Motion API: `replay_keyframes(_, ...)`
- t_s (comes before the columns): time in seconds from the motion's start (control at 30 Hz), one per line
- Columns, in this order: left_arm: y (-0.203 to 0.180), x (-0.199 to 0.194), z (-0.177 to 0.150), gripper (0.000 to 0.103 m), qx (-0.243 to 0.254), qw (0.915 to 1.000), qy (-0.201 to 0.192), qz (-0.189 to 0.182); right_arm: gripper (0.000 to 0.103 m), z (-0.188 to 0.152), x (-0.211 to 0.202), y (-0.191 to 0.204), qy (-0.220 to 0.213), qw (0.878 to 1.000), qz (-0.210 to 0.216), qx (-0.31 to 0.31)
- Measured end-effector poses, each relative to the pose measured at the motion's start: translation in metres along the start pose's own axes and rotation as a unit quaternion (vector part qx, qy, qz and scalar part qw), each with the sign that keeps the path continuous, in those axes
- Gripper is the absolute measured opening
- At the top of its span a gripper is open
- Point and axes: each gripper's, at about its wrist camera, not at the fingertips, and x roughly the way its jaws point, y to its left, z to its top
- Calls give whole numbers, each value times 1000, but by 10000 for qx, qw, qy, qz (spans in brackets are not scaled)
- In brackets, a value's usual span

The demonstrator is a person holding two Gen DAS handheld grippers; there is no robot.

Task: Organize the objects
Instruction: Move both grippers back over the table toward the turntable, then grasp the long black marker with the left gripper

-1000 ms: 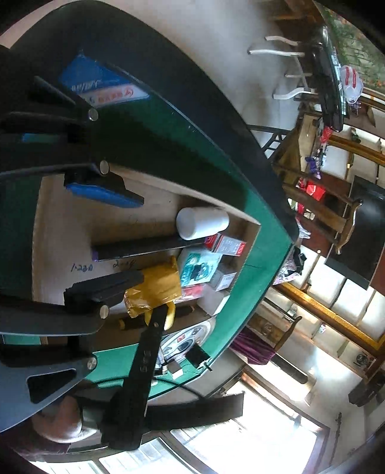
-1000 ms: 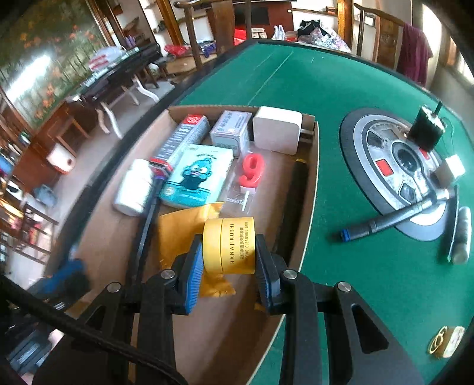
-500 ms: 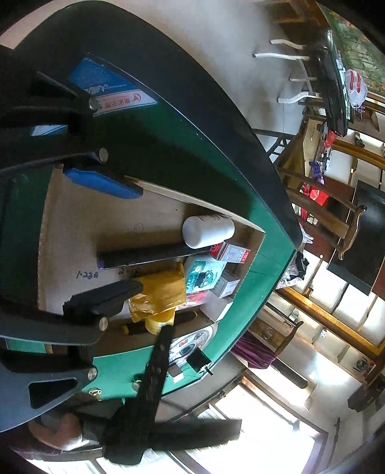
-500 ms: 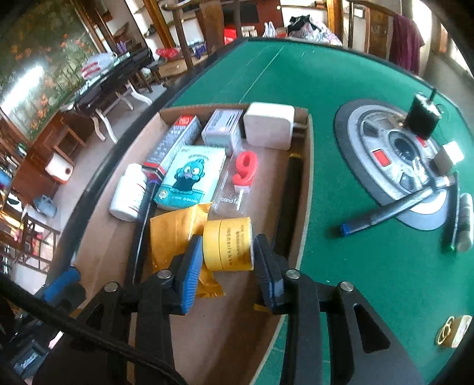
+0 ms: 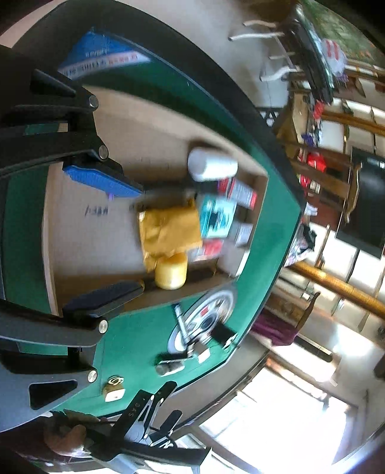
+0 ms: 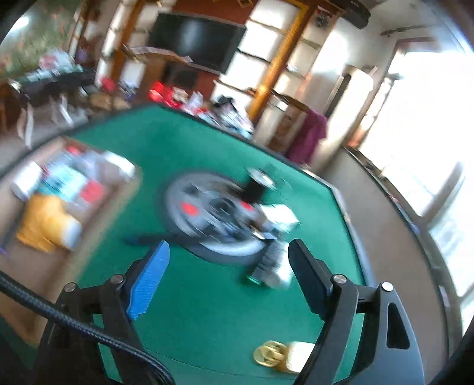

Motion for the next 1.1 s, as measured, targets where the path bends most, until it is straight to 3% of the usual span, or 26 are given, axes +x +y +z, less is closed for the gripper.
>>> replay_keyframes(0.2, -54, 5, 1, 53, 579, 9982, 148, -85, 82, -26, 19, -57, 349, 9974, 133, 618)
replay_keyframes(0.33, -104, 14, 6, 53, 1238, 9922, 133, -107, 82, -39, 32, -102, 497, 9903, 387, 1235)
replay_keyframes(0.43, -136, 35, 13, 53, 1579, 9871, 262, -82, 82, -48, 50, -140, 567, 9755, 921, 1918)
replay_keyframes(0.57, -170, 79, 27, 53, 1788, 9817, 623, 177, 82, -69, 74, -180, 571, 9434, 1483, 2912)
replay_keyframes(0.7, -197, 111, 37, 53, 2102, 9736, 776, 426, 82, -86, 84, -196, 335, 9246, 1699, 3394)
replay_keyframes(0.83, -223, 153, 47, 53, 2723, 9569, 762, 661, 82, -95, 96, -200, 507, 9109, 1884, 3635)
replay_keyframes(0.9, -225, 170, 51, 53, 2867, 9523, 790, 687, 82, -94, 95, -198, 463, 9086, 1934, 3673)
replay_keyframes(1.1, -221, 213, 50, 53, 3079, 9415, 1114, 797, 82, -89, 96, -189, 404, 9188, 1878, 3449)
